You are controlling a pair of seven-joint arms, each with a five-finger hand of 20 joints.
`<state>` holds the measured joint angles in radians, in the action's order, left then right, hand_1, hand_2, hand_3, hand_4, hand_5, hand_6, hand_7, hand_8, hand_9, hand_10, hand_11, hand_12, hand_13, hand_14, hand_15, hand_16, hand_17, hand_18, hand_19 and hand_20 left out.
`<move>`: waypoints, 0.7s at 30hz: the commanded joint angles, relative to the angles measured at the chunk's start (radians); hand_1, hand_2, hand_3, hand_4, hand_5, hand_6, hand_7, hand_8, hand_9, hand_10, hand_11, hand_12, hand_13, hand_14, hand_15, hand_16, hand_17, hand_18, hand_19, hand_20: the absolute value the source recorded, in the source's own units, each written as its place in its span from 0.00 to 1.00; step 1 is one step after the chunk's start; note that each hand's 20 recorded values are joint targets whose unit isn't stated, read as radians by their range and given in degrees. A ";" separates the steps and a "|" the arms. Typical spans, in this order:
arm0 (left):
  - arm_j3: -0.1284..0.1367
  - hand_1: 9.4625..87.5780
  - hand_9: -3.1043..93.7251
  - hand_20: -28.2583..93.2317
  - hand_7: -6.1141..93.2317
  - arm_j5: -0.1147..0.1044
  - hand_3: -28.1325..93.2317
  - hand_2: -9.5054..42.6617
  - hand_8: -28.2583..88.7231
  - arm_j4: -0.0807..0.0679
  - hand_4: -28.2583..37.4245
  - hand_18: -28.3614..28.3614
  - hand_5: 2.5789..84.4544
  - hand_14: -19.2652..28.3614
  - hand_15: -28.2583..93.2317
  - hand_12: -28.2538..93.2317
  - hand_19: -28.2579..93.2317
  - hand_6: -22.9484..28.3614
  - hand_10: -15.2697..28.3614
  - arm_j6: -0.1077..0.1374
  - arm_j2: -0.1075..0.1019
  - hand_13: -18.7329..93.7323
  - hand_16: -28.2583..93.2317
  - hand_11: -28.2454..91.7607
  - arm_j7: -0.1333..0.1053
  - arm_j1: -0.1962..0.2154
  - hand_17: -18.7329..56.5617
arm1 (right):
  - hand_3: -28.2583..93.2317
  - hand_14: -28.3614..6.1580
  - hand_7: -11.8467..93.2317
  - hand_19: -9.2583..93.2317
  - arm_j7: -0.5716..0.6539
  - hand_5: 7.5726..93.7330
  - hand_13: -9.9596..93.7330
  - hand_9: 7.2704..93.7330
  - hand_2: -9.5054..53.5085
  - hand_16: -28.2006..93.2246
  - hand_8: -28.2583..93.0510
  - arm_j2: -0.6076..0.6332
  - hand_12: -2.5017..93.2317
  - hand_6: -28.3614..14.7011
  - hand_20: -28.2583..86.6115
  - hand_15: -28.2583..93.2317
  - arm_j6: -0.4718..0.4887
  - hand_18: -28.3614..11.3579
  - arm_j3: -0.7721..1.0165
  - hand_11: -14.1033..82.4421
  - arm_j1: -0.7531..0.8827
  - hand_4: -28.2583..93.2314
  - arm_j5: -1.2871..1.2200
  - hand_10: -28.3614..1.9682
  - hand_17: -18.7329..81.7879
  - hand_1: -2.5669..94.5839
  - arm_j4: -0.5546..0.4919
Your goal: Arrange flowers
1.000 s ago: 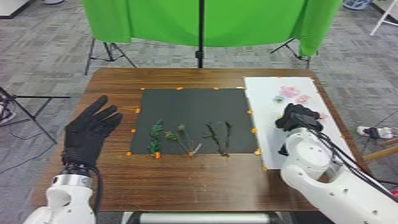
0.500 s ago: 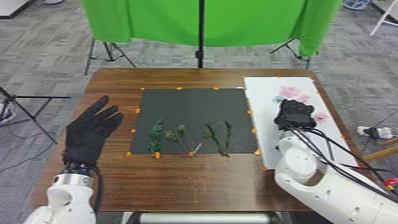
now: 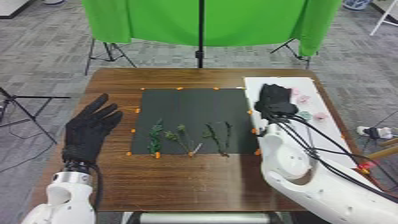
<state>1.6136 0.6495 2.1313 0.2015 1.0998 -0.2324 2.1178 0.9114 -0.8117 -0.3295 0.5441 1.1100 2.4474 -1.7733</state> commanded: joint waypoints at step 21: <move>-0.140 0.21 0.42 0.36 0.21 0.032 0.88 0.33 0.16 -0.059 0.06 0.98 0.46 0.98 0.69 0.33 0.73 0.65 0.82 -0.042 -0.077 0.41 0.16 0.46 0.000 -0.320 0.16 | 0.81 0.57 0.25 1.00 -0.256 0.94 0.79 0.92 0.00 0.39 0.25 -0.508 0.29 0.73 0.77 0.90 0.051 0.13 -0.532 0.60 -0.410 0.00 -0.105 0.64 0.50 0.56 0.292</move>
<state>1.4978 0.6834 2.0861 0.1749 1.0458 -0.2039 1.8404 0.6249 -1.3149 -0.2272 0.1732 0.8560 2.3699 -1.5337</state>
